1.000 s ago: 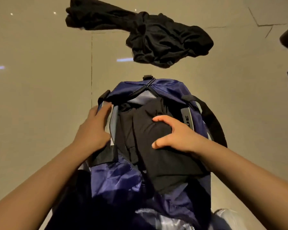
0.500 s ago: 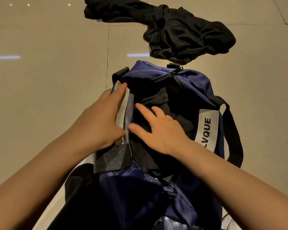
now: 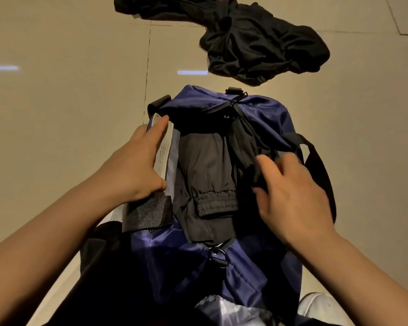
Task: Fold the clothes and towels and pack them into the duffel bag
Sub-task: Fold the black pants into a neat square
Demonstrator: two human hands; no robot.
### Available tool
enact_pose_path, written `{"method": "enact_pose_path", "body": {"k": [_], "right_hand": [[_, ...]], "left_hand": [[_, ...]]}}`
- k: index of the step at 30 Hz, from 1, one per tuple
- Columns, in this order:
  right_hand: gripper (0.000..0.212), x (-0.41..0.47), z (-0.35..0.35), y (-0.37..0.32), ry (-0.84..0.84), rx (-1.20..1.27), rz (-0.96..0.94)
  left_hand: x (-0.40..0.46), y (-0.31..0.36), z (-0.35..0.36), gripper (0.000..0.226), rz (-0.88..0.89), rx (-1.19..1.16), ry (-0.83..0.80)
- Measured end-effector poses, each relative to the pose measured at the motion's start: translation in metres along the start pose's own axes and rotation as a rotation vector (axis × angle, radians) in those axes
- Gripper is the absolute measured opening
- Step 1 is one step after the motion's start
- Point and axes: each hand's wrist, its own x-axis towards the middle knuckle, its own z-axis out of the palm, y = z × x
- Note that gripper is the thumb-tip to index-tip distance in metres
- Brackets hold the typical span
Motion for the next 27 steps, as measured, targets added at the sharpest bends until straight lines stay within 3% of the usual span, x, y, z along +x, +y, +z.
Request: {"method": "enact_pose_path", "body": {"k": [2,4,8,10,13,21,27], "right_hand": [[0.057,0.012,0.005,-0.021,0.085,0.112,-0.192],[0.071,0.034,0.021,-0.042,0.024,0.132,-0.337],[0.082,0.079,0.059,-0.053,-0.426,0.335,-0.189],[0.082,0.077,0.077,-0.060,-0.500,0.296,-0.170],[0.080,0.059,0.092,-0.078,-0.478,0.166,-0.208],[0.055,0.098,0.087,-0.092,-0.440,0.087,-0.001],[0.059,0.093,0.075,-0.083,-0.405,0.298,-0.001]], "left_hand": [[0.000,0.000,0.000,0.120,-0.002,0.003,-0.006],[-0.001,-0.001,0.001,0.116,0.004,-0.019,-0.008],[0.000,-0.012,0.005,0.106,0.007,-0.113,-0.009],[0.002,-0.018,0.008,0.104,0.018,-0.159,-0.021],[0.003,-0.025,0.008,0.105,0.023,-0.208,-0.047],[-0.017,-0.031,-0.006,0.111,0.028,-0.186,-0.127],[-0.009,-0.036,-0.015,0.117,-0.013,-0.268,-0.132]]}}
